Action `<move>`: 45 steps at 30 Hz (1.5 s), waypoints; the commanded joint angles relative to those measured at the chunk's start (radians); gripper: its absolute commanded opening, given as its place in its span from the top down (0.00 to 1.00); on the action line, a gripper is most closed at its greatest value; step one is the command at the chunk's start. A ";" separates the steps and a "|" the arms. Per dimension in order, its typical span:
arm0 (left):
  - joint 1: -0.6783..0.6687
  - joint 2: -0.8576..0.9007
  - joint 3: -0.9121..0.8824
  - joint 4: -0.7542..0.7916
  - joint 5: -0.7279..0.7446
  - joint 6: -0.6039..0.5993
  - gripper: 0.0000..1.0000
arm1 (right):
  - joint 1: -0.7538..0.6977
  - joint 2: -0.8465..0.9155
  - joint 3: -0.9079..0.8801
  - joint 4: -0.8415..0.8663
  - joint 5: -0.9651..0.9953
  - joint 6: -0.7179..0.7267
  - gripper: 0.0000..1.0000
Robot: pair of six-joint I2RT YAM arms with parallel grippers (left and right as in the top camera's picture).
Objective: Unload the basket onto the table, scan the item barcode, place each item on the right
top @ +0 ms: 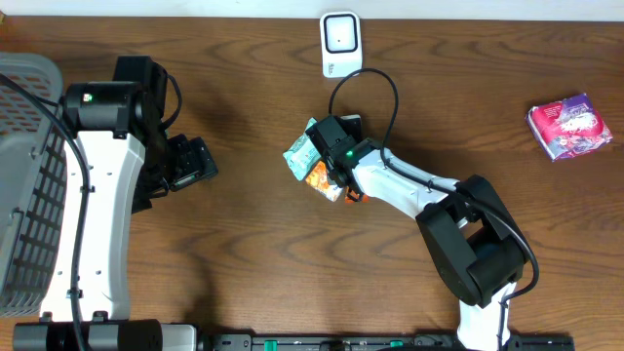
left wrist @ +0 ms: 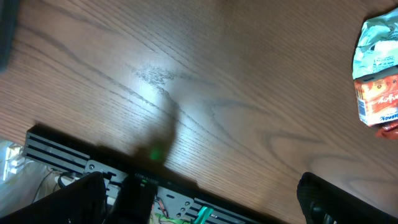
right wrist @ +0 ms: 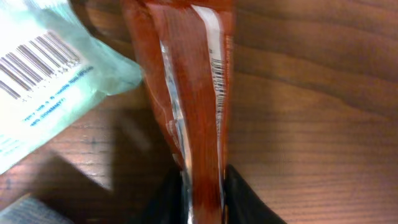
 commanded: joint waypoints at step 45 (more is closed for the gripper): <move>0.002 0.004 -0.002 -0.002 -0.016 -0.005 0.02 | -0.809 0.009 -0.126 -0.108 -1.188 -0.386 0.67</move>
